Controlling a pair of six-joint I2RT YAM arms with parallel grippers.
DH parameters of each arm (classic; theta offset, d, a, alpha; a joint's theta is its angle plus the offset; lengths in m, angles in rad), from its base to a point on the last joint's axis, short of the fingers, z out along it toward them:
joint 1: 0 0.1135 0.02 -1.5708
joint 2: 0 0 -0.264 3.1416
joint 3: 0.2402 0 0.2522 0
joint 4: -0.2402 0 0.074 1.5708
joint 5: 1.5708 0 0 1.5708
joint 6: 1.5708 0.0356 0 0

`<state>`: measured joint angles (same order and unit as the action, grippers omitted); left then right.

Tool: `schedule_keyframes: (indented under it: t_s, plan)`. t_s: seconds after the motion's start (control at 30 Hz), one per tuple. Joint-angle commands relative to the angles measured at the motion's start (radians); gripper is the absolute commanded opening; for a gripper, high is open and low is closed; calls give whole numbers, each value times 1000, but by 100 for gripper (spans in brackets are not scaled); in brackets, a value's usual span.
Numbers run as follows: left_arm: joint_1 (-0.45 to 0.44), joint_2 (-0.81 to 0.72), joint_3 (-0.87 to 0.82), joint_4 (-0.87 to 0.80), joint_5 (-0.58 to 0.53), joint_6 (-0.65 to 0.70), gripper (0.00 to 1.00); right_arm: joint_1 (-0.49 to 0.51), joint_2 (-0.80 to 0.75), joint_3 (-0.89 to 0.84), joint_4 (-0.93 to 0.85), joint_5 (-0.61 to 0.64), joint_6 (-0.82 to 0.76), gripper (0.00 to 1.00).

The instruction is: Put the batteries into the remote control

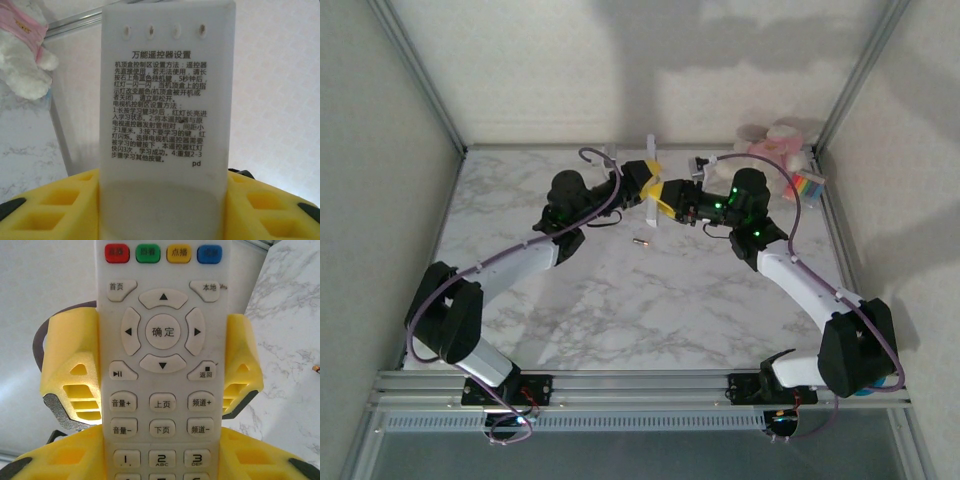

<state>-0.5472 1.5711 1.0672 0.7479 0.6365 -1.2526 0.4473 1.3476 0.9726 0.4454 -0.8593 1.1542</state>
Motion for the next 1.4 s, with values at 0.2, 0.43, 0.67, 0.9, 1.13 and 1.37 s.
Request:
schedule_keyframes:
  t_s: [0.2, 0.43, 0.67, 0.9, 1.13, 1.37]
  plan:
    - [0, -40, 51, -103, -23, 78, 36, -3, -20, 45, -121, -3, -73, 98]
    - [18, -117, 95, -700, -266, 368, 39, -28, -94, 64, -494, 135, -290, 99]
    - [-7, -84, 19, -1017, -586, 425, 37, -31, -114, 82, -753, 313, -438, 99]
    - [-105, 112, 57, -1156, -823, 410, 39, -30, -140, 68, -847, 421, -492, 99]
    - [-146, 303, 147, -1234, -929, 374, 40, -22, -185, 28, -858, 473, -491, 99]
    - [-149, 405, 190, -1265, -936, 323, 42, -16, -211, 15, -875, 503, -490, 99]
